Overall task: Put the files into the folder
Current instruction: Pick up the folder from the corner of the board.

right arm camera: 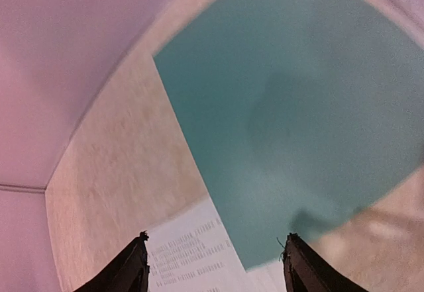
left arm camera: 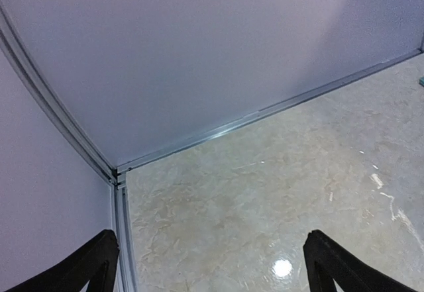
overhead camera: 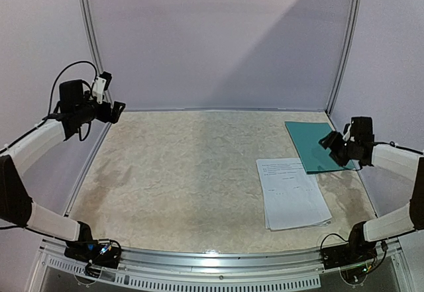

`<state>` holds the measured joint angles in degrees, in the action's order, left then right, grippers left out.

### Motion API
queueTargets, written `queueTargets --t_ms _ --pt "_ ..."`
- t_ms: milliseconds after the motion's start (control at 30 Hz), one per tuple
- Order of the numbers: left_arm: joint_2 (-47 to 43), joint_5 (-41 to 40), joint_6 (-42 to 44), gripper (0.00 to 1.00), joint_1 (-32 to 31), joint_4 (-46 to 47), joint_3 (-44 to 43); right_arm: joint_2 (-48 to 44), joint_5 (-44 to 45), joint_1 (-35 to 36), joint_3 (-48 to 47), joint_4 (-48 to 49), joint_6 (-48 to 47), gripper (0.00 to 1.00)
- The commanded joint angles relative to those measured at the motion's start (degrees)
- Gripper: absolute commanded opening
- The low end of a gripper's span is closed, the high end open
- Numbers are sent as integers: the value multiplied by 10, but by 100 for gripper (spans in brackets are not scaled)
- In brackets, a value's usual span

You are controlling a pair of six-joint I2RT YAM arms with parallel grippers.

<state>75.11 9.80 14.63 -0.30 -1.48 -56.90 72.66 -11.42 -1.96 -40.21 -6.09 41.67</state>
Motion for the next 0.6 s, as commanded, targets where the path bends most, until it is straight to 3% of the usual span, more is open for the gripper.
queueTargets --t_ms 0,200,567 --pt "-45 113 63 99 3 -246 -16 -30 -67 14 75 14 170 68" --pt "-64 138 87 100 3 -310 -21 -36 -56 40 116 55 207 67" --pt "-75 115 101 100 3 -301 -4 82 -95 41 95 97 202 71"
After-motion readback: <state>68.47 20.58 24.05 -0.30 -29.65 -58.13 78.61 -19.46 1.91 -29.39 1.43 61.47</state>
